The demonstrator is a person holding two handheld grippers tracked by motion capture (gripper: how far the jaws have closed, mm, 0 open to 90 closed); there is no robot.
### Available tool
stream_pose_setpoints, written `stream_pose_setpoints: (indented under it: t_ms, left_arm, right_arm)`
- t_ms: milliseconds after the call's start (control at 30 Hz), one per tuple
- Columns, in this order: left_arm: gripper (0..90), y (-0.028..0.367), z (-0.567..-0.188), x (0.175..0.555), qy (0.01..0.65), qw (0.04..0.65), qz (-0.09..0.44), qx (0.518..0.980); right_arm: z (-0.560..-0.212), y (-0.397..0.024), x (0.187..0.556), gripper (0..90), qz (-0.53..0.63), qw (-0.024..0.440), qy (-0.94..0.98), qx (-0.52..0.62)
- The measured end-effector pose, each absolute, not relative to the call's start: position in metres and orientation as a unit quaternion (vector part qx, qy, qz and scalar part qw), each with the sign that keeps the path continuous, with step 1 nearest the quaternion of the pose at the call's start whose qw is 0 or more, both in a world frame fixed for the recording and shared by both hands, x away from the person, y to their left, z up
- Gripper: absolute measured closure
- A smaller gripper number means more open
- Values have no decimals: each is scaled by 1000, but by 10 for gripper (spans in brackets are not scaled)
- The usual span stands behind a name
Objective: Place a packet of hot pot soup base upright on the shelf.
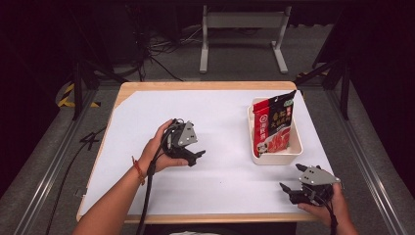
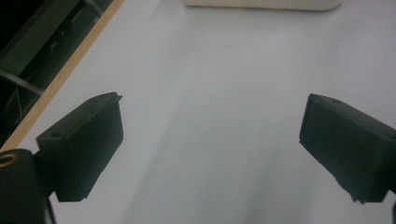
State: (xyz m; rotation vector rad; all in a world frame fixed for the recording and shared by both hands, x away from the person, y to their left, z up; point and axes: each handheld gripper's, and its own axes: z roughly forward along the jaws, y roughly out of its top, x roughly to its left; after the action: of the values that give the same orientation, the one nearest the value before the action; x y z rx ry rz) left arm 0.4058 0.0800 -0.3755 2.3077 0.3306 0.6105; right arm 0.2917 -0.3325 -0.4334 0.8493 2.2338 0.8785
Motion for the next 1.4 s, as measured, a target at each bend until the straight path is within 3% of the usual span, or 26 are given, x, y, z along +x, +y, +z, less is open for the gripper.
stream_pose_setpoints:
  t_ms: [667, 1400]
  left_arm:
    - [70, 123, -404, 384, 151, 324, 252, 899]
    - [69, 192, -439, 356, 234, 312, 236, 890]
  right_arm:
    - [-433, -333, 291, 163, 330, 296, 839, 316]
    - [-432, -331, 292, 163, 330, 294, 839, 316]
